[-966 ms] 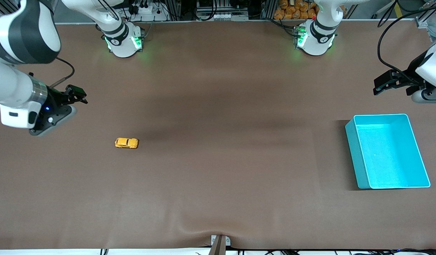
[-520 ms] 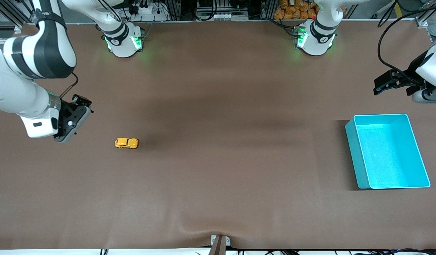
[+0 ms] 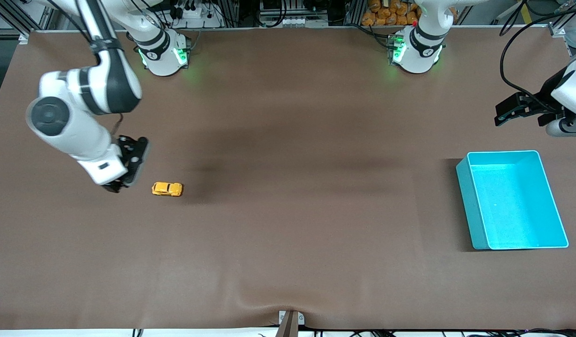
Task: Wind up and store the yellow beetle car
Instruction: 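Move the right gripper over the yellow beetle car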
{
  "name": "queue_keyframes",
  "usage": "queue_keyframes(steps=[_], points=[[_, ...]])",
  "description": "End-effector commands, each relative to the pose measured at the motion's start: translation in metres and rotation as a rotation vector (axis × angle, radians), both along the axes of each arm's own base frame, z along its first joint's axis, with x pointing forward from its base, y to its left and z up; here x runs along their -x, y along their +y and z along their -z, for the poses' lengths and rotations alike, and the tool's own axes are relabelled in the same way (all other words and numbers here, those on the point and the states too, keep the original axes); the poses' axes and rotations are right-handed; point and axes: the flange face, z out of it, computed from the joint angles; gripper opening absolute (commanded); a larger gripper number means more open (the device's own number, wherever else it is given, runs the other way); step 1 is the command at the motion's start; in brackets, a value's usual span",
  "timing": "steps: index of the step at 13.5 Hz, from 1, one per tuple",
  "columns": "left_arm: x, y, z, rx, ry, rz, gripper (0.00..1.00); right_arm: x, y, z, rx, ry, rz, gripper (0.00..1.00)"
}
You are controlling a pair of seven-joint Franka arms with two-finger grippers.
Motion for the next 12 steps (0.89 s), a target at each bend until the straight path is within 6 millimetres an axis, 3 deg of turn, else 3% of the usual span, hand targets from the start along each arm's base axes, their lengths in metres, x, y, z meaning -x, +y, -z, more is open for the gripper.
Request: queue_keyframes(steps=[1, 6, 12], points=[[-0.001, 0.001, -0.003, -0.002, -0.009, -0.014, 1.00, 0.009, -0.002, 0.030, 0.036, 0.030, -0.052, 1.00], [-0.001, 0.001, -0.002, -0.002, -0.007, -0.014, 1.00, -0.003, 0.002, 0.081, 0.042, 0.009, -0.166, 0.98], [-0.001, 0.001, -0.002, -0.002, -0.007, -0.014, 1.00, 0.013, 0.000, 0.142, 0.013, -0.047, -0.207, 0.91]])
